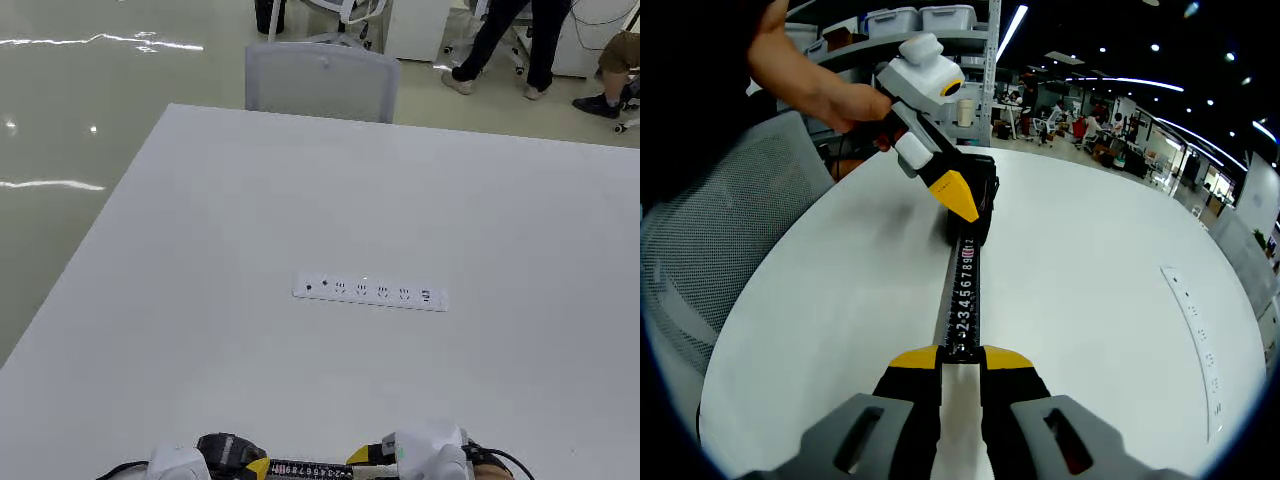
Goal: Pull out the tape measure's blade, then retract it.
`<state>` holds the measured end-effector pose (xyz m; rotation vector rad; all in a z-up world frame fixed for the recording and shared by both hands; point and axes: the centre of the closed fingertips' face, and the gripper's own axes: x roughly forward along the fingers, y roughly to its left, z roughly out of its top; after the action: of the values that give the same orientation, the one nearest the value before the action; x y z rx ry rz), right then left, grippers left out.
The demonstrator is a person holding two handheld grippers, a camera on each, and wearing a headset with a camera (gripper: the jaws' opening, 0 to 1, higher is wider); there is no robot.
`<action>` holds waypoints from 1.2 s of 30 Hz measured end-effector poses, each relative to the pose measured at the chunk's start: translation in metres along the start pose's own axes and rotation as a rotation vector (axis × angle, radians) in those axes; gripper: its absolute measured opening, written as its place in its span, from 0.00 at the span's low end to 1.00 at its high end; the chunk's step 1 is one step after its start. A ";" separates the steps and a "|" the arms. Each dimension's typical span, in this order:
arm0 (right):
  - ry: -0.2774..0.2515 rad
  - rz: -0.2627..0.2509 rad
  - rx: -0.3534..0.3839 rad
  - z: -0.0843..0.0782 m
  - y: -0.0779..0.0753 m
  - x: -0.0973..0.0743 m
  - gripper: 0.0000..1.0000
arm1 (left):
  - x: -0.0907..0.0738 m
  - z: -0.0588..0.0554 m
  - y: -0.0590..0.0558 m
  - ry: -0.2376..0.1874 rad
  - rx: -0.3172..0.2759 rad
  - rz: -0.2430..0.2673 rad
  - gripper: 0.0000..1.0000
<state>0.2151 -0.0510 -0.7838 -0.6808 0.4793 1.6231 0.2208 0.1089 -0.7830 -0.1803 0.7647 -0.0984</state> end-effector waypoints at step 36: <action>-0.009 0.002 -0.002 0.008 -0.001 0.005 0.13 | 0.000 0.000 0.001 -0.001 0.008 -0.002 0.57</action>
<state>0.2147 -0.0422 -0.7813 -0.6745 0.4721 1.6284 0.2208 0.1097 -0.7827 -0.1738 0.7631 -0.1026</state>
